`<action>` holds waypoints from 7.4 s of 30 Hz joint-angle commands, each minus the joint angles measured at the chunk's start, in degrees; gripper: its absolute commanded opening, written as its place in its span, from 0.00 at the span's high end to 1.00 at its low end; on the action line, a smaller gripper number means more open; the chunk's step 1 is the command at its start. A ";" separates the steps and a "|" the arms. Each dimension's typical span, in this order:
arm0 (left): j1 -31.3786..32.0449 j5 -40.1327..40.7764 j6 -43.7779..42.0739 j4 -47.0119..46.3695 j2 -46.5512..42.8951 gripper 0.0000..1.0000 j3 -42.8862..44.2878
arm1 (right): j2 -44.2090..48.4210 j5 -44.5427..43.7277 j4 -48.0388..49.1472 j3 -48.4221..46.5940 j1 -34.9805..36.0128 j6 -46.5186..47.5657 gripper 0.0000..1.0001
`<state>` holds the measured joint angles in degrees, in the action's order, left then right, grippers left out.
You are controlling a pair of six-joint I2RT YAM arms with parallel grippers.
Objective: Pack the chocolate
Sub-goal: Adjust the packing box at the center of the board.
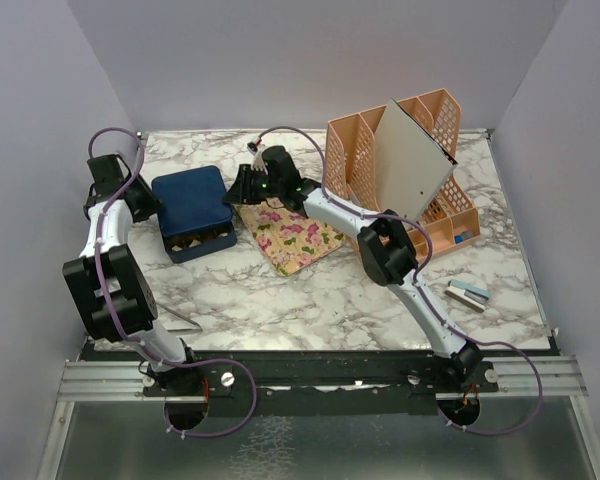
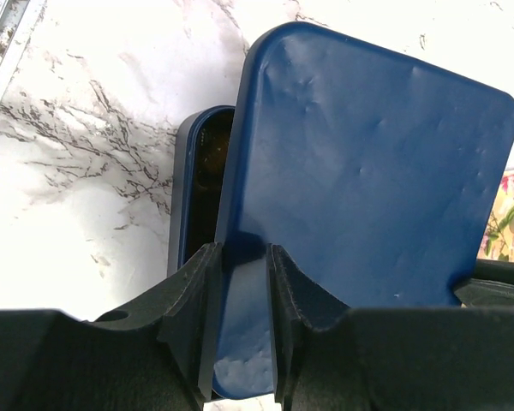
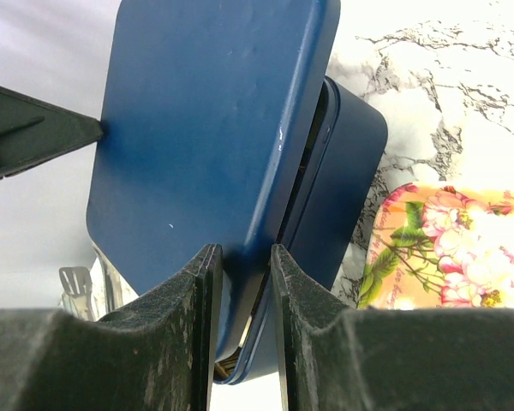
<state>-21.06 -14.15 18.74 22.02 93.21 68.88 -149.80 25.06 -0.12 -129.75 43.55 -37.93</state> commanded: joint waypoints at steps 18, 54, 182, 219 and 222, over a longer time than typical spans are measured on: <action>0.50 -1.45 -1.25 6.22 -6.10 0.68 -5.01 | 4.57 4.18 -4.25 1.25 2.89 -0.63 0.69; 0.50 3.79 -4.22 4.17 0.03 0.68 -2.36 | 6.09 1.53 -3.61 4.33 4.05 1.07 0.65; -0.86 -0.04 -3.23 0.83 3.17 0.46 1.20 | -4.03 -4.46 -6.58 1.68 2.60 0.78 0.68; 7.25 16.42 -5.15 4.03 4.19 0.54 10.17 | -3.32 -7.03 -4.74 12.08 2.59 1.95 0.65; 8.85 16.92 -4.81 1.85 2.11 0.60 8.02 | -3.57 -7.35 -4.96 11.91 2.66 2.01 0.65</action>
<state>-14.48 -2.42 13.87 25.61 100.25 77.49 -147.74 21.30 6.11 -119.79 46.02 -39.38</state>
